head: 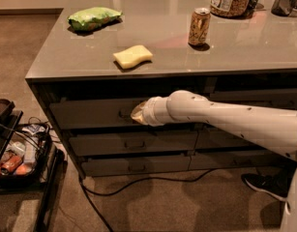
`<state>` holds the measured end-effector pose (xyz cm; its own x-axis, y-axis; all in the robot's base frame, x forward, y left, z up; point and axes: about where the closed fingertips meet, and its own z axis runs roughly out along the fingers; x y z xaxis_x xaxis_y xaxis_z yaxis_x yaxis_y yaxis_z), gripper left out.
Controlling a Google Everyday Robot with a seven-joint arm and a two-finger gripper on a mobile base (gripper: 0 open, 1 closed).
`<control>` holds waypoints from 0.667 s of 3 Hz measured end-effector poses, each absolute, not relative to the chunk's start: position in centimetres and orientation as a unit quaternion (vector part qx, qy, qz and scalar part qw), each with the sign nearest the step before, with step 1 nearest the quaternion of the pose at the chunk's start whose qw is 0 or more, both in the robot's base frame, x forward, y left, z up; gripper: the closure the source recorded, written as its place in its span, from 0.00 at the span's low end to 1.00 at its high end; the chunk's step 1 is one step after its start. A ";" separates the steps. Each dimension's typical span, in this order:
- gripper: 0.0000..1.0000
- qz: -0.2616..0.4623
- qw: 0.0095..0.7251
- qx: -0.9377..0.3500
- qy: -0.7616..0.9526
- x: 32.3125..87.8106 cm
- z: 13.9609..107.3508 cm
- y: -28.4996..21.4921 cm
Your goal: Close top drawer
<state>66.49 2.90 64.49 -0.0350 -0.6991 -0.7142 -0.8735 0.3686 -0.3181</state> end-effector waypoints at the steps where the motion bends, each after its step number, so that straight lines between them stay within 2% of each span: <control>1: 1.00 0.103 0.423 -0.551 0.712 66.7 64.5 2.9; 2: 0.81 0.103 0.423 -0.551 0.712 66.7 64.5 2.9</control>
Offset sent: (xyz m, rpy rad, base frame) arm 0.0021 0.0000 0.0002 0.0021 -0.0014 -0.0033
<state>66.70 2.90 64.51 -0.0363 -0.6975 -0.7157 -0.8719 0.3721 -0.3184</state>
